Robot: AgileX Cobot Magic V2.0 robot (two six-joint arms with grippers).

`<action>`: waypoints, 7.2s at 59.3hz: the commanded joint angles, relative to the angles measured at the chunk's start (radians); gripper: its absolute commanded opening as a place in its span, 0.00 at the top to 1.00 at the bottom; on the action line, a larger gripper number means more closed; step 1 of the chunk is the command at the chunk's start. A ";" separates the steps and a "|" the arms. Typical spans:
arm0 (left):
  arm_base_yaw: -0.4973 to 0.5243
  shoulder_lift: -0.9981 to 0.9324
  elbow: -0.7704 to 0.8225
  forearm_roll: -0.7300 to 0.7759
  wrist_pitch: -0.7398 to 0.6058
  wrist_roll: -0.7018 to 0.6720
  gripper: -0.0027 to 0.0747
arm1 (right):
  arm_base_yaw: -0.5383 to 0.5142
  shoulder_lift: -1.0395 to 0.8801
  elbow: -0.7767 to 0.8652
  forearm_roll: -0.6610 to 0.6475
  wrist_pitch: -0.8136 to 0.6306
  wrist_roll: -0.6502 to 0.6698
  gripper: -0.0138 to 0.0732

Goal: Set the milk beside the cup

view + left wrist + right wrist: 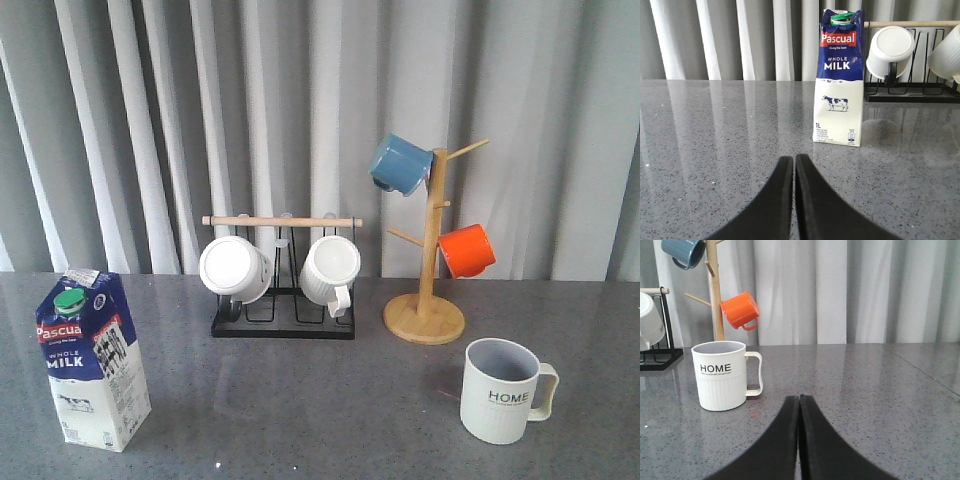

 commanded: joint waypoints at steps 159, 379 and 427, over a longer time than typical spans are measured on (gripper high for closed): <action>-0.002 -0.011 -0.244 -0.239 -0.261 -0.421 0.70 | -0.001 0.180 -0.421 0.213 0.048 -0.082 0.61; -0.002 0.536 -0.915 0.014 0.217 -0.247 0.46 | 0.003 1.658 -1.168 1.784 0.551 -1.822 0.85; -0.002 0.536 -0.915 0.013 0.250 -0.247 0.46 | 0.437 1.673 -1.160 1.294 0.203 -1.225 0.84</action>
